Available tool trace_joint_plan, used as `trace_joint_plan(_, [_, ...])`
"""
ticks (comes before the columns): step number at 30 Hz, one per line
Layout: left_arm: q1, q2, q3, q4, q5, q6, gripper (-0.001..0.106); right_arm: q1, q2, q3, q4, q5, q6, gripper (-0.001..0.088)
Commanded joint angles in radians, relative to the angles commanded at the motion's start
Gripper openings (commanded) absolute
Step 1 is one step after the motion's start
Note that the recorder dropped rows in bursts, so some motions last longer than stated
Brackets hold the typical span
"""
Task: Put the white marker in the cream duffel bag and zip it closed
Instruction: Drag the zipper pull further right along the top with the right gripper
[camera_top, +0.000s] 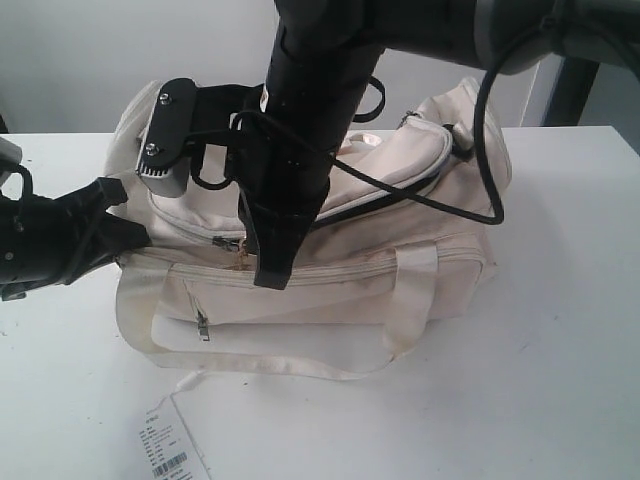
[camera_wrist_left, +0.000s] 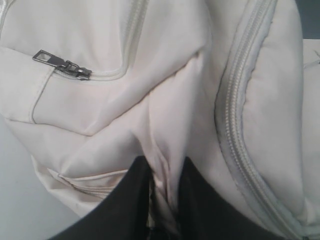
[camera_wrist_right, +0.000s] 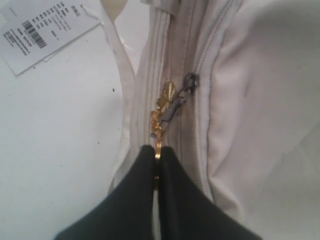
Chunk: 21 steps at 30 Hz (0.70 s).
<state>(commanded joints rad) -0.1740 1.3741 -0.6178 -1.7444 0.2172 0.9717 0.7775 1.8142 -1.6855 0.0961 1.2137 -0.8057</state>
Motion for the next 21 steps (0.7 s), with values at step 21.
trace_joint_plan(21, [0.0, 0.0, 0.0, 0.0, -0.006, 0.0, 0.0, -0.002, -0.03, 0.0, -0.045, 0.007, 0.002, 0.0])
